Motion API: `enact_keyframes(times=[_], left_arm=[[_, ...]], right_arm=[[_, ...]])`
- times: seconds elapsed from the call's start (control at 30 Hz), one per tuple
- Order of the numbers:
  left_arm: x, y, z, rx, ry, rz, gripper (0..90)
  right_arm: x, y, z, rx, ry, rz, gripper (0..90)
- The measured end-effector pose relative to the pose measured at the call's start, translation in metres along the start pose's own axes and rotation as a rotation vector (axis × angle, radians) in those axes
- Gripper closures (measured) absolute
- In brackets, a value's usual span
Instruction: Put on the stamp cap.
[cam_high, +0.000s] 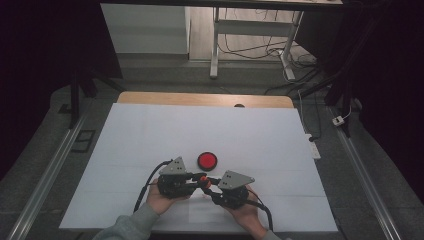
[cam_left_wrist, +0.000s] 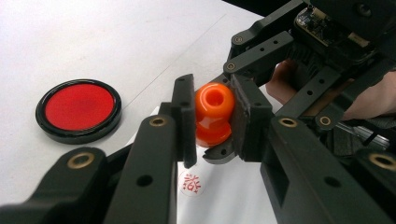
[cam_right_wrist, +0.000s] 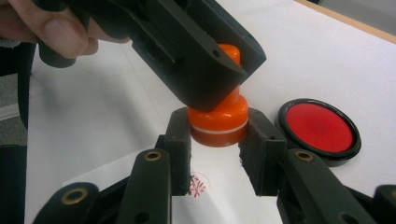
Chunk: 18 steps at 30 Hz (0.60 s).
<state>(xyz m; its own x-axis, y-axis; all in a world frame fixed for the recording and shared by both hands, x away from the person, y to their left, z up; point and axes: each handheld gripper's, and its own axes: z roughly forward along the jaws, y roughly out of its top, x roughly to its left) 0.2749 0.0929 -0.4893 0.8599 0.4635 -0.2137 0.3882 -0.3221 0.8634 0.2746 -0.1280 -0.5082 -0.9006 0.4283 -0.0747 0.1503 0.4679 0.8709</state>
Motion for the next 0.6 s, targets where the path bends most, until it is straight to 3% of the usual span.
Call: enact_keyframes(times=[0.27,0.6], left_arm=[[-0.0008,0.0060,-0.0038,0.030,0.001,0.029,72.3],[-0.0004,0.0064,-0.0049,0.014,-0.004,0.034,72.1]], right_arm=[[0.0003,0.0018,-0.0006,-0.007,0.008,0.003,64.4],[-0.0010,0.0015,-0.0010,-0.026,0.016,0.003,63.2]])
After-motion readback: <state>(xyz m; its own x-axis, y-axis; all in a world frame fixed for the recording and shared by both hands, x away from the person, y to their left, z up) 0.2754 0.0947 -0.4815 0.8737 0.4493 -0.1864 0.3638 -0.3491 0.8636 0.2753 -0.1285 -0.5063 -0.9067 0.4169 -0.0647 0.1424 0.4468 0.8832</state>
